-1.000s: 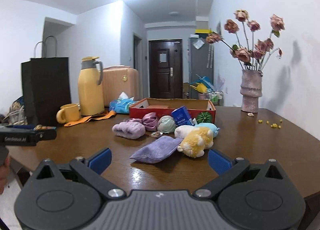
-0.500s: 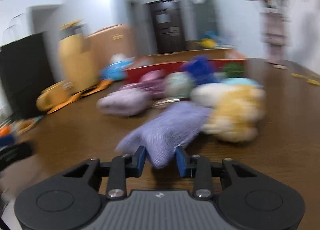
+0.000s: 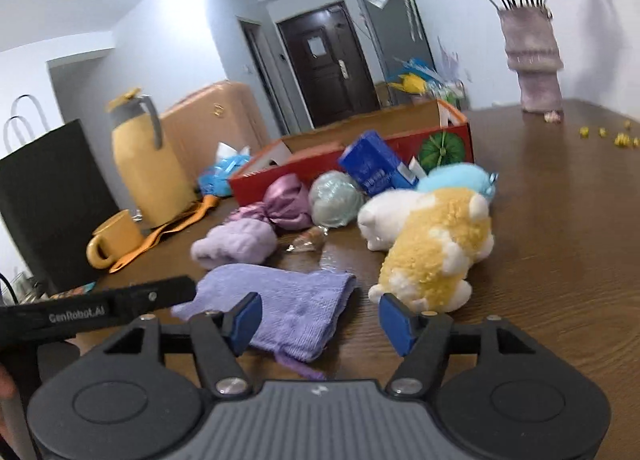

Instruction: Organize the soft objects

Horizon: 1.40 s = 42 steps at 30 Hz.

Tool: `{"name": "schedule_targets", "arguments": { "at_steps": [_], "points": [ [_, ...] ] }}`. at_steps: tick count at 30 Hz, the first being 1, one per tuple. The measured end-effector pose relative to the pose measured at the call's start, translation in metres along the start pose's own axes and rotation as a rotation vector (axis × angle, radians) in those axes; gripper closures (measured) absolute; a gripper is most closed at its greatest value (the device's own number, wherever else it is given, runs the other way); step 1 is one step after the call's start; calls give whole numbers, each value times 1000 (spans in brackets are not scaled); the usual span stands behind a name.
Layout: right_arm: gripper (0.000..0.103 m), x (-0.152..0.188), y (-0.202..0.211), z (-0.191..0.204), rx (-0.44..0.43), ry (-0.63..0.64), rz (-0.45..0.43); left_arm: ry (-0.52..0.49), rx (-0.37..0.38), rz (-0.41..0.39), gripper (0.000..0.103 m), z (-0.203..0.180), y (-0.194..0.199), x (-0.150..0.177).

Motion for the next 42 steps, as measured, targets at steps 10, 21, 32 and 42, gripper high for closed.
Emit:
{"name": "schedule_targets", "arguments": {
  "at_steps": [10, 21, 32, 42],
  "points": [
    [65, -8, -63, 16, 120, 162, 101, 60, 96, 90, 87, 17, -16, 10],
    [100, 19, -21, 39, 145, 290, 73, -36, 147, 84, 95, -8, 22, 31],
    [100, -37, 25, 40, 60, 255, -64, -103, 238, -57, 95, -25, 43, -27],
    [100, -212, -136, 57, 47, 381, -4, -105, 79, -33, 94, 14, -103, -177]
  ]
}}
Point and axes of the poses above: each gripper's, at about its wrist camera, not at the fingertips, and y roughly against the way its jaws point, z to its left, x to its underside, the point moved 4 cm from there along -y, roughly the way its jaws point, and after that the axes turned 2 degrees about -y, right-handed, at the moved point
